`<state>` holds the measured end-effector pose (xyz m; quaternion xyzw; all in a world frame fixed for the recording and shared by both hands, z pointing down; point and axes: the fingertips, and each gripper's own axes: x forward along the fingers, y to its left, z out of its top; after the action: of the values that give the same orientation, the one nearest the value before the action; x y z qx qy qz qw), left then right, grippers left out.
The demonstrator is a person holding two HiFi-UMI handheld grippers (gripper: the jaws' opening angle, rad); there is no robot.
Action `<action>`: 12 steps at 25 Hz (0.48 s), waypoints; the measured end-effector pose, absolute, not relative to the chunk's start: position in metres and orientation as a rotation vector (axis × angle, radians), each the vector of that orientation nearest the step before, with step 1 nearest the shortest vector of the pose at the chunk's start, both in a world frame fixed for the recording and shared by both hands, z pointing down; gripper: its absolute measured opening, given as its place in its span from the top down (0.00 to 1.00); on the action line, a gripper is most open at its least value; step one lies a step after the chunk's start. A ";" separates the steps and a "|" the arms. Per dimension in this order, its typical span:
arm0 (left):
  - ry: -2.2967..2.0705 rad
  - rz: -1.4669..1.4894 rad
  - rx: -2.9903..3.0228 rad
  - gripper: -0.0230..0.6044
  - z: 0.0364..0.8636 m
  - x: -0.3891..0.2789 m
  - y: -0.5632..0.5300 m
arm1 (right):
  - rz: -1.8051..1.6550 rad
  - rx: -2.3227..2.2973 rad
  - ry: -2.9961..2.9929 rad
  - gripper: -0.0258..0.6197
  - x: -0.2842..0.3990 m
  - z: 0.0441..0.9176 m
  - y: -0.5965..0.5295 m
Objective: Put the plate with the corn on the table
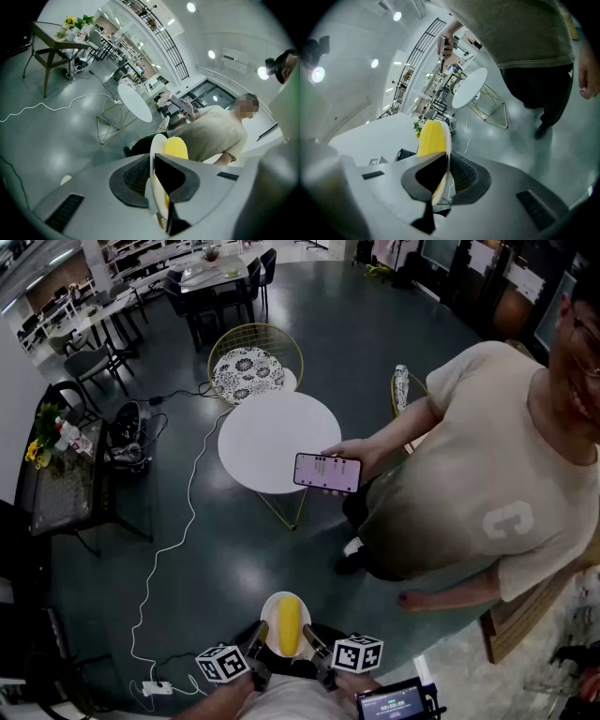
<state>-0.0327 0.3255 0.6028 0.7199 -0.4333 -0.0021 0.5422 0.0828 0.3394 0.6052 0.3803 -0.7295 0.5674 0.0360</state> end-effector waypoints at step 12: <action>-1.042 -0.023 1.720 0.90 0.594 -0.046 0.315 | 1.739 1.171 -2.270 0.91 0.070 0.596 0.327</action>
<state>-0.0460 0.3153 0.5940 0.7220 -0.4377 -0.0098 0.5357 0.0696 0.3270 0.5963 0.3789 -0.7344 0.5626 0.0256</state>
